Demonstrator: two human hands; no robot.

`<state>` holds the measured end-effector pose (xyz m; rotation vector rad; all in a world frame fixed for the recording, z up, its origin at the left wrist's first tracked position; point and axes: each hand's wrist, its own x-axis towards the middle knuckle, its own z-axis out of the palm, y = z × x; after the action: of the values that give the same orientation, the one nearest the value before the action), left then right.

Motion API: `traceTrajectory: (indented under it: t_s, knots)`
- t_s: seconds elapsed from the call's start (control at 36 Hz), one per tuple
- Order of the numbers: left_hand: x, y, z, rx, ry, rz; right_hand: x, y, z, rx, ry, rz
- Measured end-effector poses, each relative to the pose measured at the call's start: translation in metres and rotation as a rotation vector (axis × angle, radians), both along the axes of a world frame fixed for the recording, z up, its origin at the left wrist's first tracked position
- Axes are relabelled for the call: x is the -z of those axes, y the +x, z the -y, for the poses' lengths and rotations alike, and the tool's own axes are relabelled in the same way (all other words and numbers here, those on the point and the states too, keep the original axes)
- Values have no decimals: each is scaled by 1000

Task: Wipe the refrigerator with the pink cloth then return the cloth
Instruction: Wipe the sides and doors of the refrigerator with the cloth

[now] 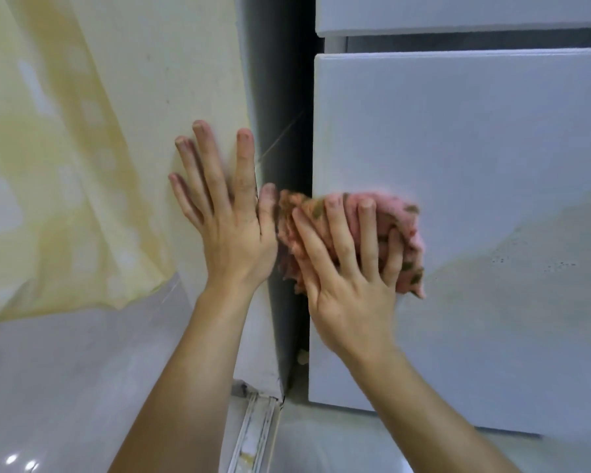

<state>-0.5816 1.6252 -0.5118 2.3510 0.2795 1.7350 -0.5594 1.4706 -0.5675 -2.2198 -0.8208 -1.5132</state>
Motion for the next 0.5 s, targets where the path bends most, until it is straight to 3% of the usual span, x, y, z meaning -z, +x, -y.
traceTrajectory:
  t_s: [0.11, 0.25, 0.39, 0.5]
  knots:
    - [1, 2, 0, -23, 12, 14, 79, 0, 15, 30, -170, -31]
    - [0, 2, 1, -24, 6, 21, 93, -4, 19, 31, -216, -88]
    - [0, 0, 0, -20, 12, -1, 62, -11, 13, -27, -140, -136]
    - [-1, 0, 0, -15, 6, 3, -29, -8, -6, -63, 39, -66]
